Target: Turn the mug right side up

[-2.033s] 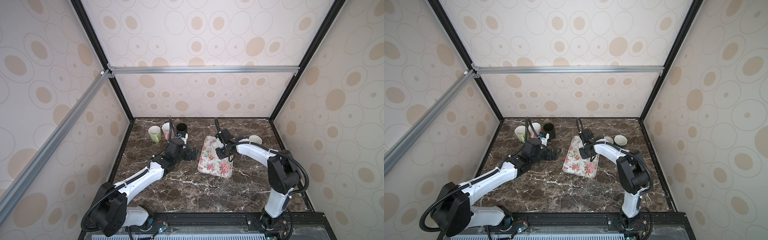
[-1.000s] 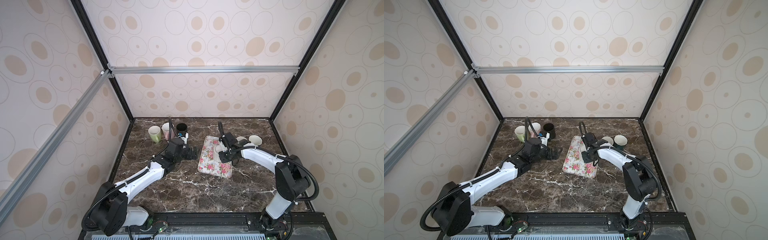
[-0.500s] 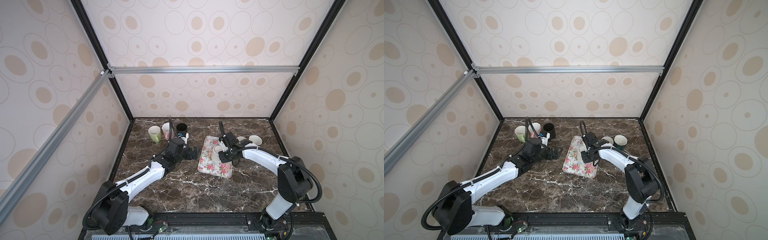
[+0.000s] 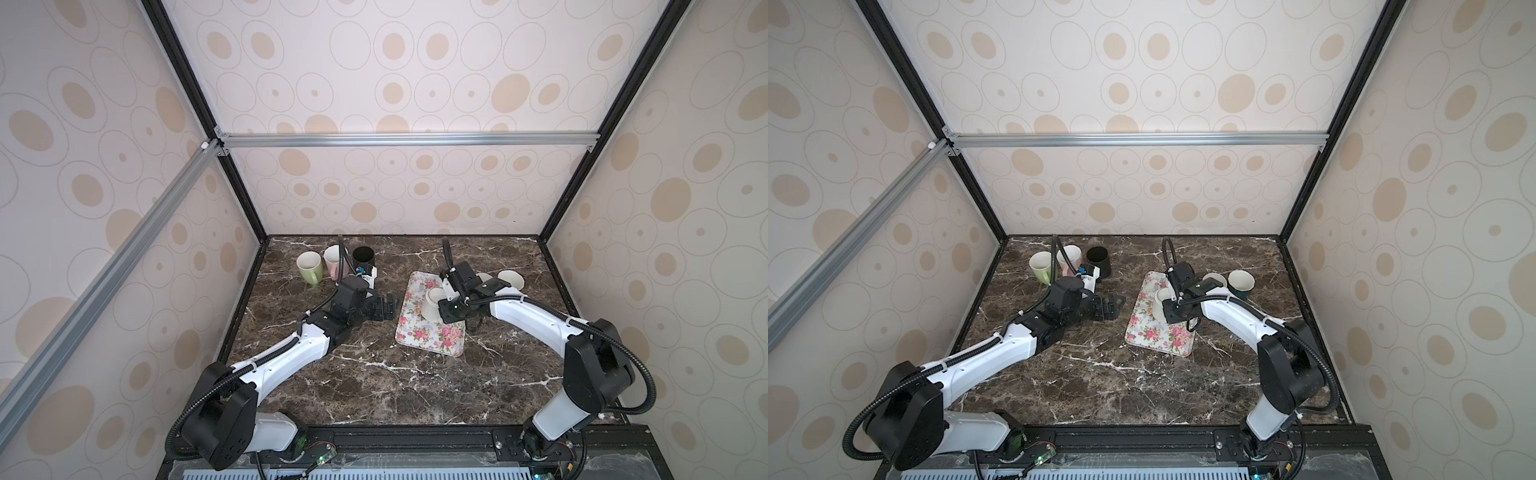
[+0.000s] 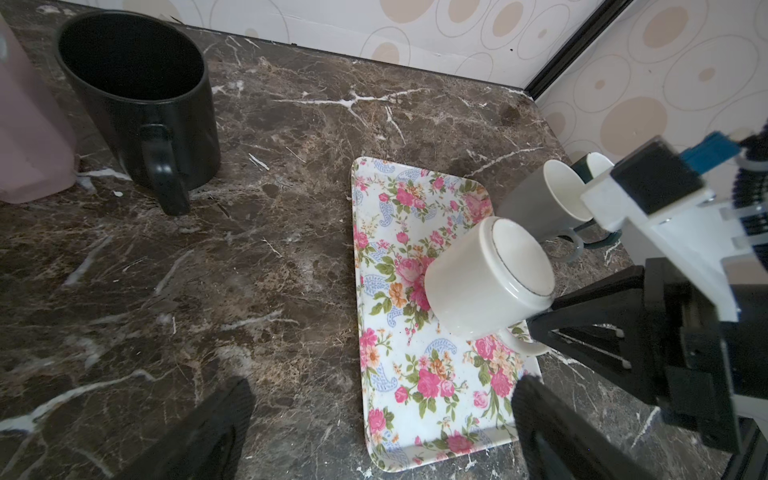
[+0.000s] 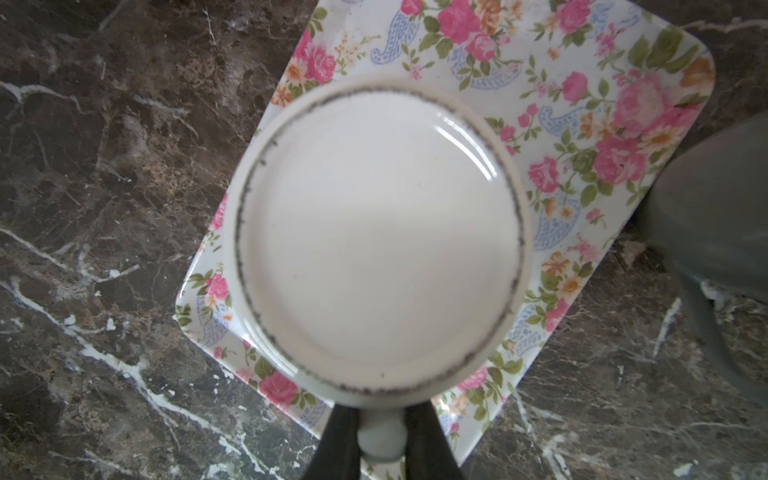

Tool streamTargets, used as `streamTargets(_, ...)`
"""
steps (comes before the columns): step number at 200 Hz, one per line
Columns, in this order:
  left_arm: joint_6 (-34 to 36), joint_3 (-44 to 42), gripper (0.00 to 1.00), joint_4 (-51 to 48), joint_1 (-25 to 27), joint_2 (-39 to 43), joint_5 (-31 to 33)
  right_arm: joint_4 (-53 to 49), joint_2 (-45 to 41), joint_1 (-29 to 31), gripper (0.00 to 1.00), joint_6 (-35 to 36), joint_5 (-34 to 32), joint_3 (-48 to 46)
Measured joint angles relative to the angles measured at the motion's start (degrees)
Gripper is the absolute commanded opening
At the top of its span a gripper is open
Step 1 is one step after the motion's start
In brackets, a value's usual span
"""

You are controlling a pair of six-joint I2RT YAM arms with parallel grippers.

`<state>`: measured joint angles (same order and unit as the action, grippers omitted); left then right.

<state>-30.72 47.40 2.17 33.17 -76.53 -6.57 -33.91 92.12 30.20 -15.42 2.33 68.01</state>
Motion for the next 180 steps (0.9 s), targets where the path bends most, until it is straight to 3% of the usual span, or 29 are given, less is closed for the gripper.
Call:
streamTargets(97, -1.0, -1.5, 0.98, 0.5, 0.0, 2.4, -1.0, -0.2, -10.2, 0.0, 0.0, -5.5, 1.8, -0.2)
streamTargets(180, -5.7, -5.8, 0.98, 3.6, 0.0, 5.7, -3.2, 3.3, -18.2, -0.5, 0.0, -11.2, 3.0, -7.7)
